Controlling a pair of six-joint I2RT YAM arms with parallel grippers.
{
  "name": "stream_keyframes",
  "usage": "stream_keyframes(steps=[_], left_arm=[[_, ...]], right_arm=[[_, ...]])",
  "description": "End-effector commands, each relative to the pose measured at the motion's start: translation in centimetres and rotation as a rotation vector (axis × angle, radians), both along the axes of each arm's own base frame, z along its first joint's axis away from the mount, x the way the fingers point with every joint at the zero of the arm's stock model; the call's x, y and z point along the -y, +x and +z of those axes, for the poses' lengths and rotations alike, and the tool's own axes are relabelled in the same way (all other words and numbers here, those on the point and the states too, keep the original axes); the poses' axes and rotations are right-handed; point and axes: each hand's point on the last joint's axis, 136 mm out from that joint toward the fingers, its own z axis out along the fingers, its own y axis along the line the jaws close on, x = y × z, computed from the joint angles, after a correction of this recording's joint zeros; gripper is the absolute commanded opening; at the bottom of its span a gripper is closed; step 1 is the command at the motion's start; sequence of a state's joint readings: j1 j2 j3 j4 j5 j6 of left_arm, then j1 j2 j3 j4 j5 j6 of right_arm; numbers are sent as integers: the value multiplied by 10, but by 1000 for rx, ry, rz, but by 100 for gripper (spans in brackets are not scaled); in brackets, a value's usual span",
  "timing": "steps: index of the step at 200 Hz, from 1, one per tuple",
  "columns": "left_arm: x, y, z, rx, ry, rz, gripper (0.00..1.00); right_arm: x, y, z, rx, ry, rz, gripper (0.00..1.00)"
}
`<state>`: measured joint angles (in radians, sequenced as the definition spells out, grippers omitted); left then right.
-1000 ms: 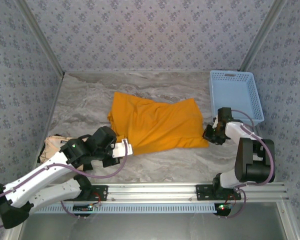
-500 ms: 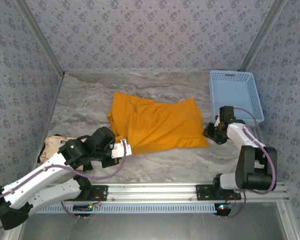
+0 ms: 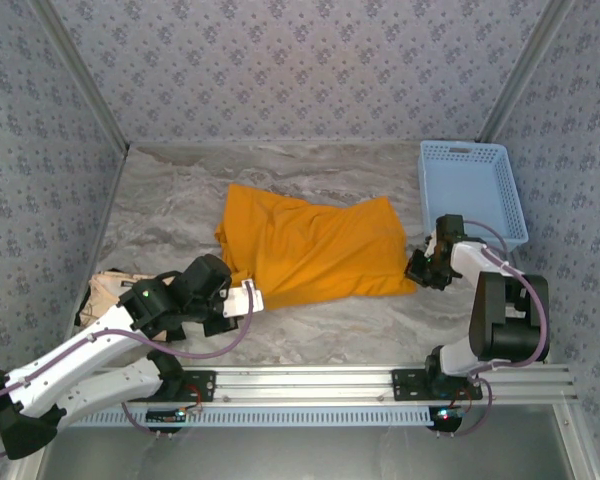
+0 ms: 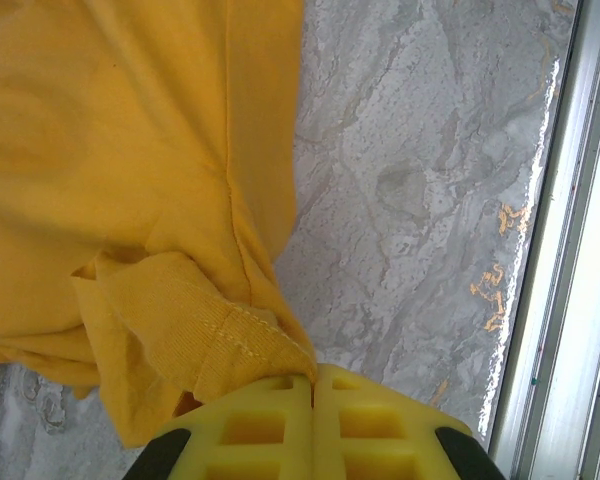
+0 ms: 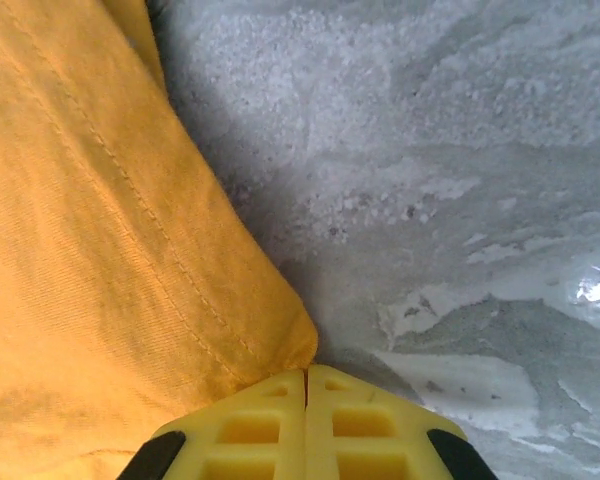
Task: Fold the inside-out t-shirt
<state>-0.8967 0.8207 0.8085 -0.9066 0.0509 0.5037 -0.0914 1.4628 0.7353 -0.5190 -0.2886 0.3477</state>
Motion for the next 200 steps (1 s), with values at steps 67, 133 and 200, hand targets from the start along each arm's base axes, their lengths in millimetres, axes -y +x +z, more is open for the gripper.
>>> stream_keyframes(steps=[67,133,200], left_arm=[[-7,13,60,151,-99,42,0],[-25,49,183,515,-194,113,0],[-6,91,347,844,-364,161,0]], right_arm=[[21,23,94,371,-202,-53,0],[11,30,221,825,-226,-54,0],[-20,-5,399,1274,-43,6,0]])
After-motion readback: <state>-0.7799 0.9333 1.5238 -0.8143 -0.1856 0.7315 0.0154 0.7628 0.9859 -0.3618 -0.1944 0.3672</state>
